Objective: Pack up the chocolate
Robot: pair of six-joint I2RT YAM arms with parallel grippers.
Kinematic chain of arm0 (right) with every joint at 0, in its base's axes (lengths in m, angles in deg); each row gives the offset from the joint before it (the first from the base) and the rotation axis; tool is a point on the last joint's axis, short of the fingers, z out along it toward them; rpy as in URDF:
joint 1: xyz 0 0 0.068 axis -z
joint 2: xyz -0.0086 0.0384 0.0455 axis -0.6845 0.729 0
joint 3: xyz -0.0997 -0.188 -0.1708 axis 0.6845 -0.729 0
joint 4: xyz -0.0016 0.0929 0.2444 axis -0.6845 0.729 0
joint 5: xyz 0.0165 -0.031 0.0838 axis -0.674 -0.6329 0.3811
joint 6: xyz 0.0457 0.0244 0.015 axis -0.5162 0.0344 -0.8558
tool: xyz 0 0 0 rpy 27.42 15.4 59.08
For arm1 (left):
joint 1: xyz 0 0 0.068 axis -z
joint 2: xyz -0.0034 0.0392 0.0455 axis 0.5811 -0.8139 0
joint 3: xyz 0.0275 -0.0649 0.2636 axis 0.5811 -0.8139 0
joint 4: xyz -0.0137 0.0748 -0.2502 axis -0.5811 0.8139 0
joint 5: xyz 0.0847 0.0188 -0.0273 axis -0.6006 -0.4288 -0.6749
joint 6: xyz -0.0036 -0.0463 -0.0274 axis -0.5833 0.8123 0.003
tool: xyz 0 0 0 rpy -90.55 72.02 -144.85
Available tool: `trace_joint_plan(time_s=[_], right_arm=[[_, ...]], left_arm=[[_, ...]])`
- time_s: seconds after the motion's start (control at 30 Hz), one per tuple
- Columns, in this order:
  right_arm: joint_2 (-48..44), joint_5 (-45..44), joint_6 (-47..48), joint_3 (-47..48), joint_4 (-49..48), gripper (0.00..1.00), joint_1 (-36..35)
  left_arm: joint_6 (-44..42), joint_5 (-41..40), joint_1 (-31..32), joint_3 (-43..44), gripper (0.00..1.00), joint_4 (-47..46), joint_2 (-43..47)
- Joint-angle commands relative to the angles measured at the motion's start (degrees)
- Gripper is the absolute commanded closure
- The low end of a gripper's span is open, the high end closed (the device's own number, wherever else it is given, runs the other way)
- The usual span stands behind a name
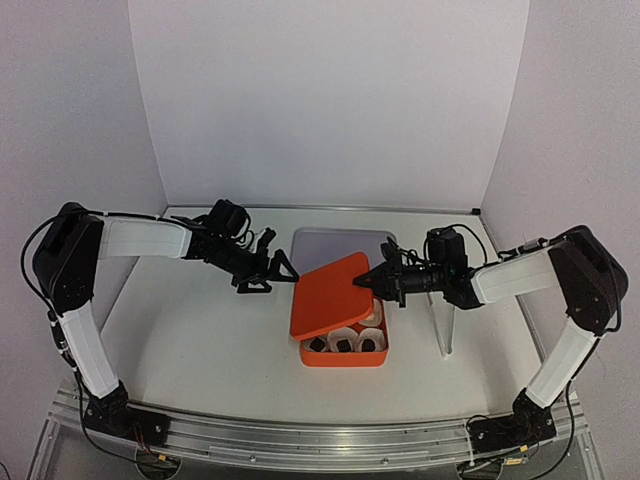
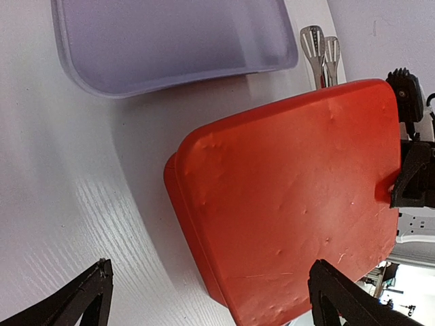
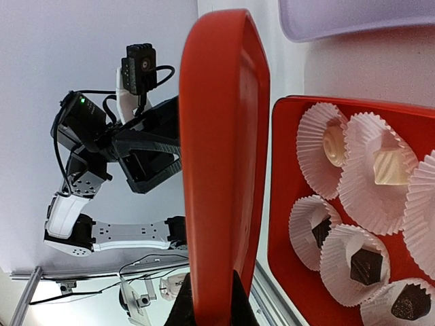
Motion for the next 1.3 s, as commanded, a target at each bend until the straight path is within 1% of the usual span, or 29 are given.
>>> trace_joint_plan(time_s=[0.0,0.27,0.37,0.5,0.63,0.73,0.93,1.13,1.23,1.27], right_arm=[[-2.8,0.9,1.4,-2.5,-3.0,1.0,-0.1],[-3.3,0.5,1.8,-4.8,-3.0,1.0,0.7],[-3.6,0.4,1.5,-5.1,-3.0,1.0,1.2],[-3.4,0.6,1.1,-5.3,-2.9,0.99,1.7],[-2.7,0.8,0.6,-5.7,-2.9,0.93,2.2],[-2.8,0.8,0.6,-6.3,-2.9,0.9,2.7],[-2.4,0.6,0.3,-7.1,-2.9,0.83,3.3],[-3.6,0.5,0.4,-8.6,-2.5,0.72,4.0],[-4.3,0.7,1.4,-9.0,-0.9,0.61,4.2],[-4.6,0.6,2.0,-9.1,-0.1,0.6,4.3]], left_arm=[[-0.3,1.6,0.9,1.3,0.0,-0.6,-1.9],[-1.8,1.9,2.5,3.6,0.01,1.7,-4.7],[-2.4,2.2,3.1,4.4,0.02,2.6,-5.6],[-2.9,3.2,3.8,5.2,0.06,3.5,-6.6],[-2.8,5.1,4.3,6.1,0.13,3.8,-7.8],[-2.6,6.2,5.1,7.3,0.17,3.7,-9.0],[-2.4,6.3,6.2,9.7,0.28,5.2,-11.3],[-2.4,4.2,7.0,10.8,0.36,7.1,-12.6],[-2.5,4.0,7.3,11.1,0.37,7.1,-12.9],[-2.6,4.1,7.4,11.2,0.38,7.1,-13.0]])
